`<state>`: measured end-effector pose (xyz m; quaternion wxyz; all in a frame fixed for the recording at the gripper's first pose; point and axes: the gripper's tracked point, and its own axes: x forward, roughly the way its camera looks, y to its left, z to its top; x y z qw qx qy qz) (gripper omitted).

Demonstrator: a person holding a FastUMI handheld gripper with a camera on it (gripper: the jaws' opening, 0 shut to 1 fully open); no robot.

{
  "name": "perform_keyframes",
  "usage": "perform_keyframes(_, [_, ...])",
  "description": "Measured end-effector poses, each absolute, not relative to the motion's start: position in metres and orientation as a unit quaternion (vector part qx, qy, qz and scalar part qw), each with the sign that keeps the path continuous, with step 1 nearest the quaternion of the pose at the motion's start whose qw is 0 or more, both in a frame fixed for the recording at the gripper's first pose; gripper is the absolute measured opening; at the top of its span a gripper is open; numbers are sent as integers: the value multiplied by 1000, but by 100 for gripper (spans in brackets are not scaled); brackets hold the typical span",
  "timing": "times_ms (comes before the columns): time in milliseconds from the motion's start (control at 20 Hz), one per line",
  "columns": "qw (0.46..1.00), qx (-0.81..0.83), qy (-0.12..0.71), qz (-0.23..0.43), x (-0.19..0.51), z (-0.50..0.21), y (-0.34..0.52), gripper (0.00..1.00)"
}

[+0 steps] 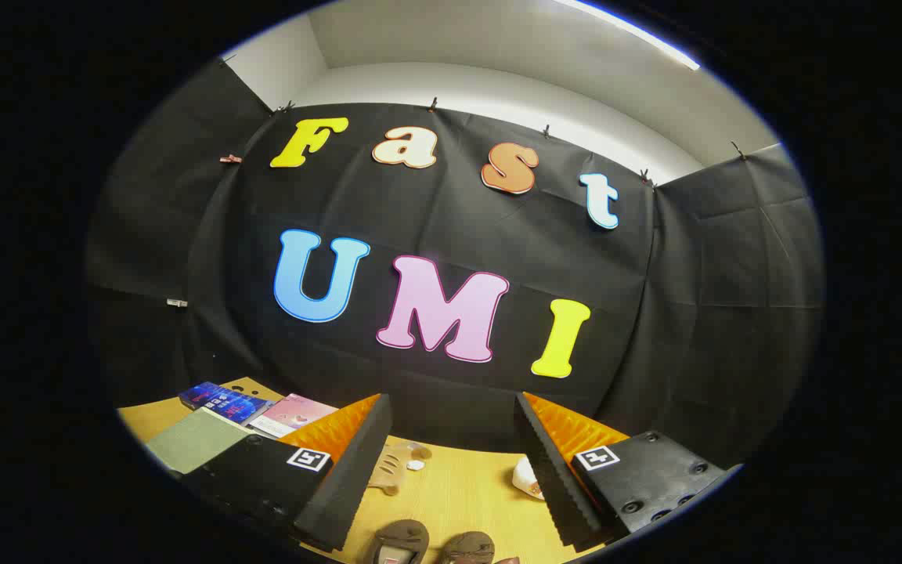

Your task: Open the storage box then place both shoes into the box .Put the left shoe in first, then the right shoe, with the right side of both shoes facing outward in a uniform manner.

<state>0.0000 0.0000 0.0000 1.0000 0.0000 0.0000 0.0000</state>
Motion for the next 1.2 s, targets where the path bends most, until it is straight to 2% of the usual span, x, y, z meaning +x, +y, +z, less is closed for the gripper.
perform_keyframes(850, [1000, -3, 23, 14, 5, -12, 14, 97])
perform_keyframes(1000, [997, 25, 34, 67, 9, -20, 36, 97])
perform_keyframes(1200, [980, 99, 94, 145, 11, -50, 68, 97])
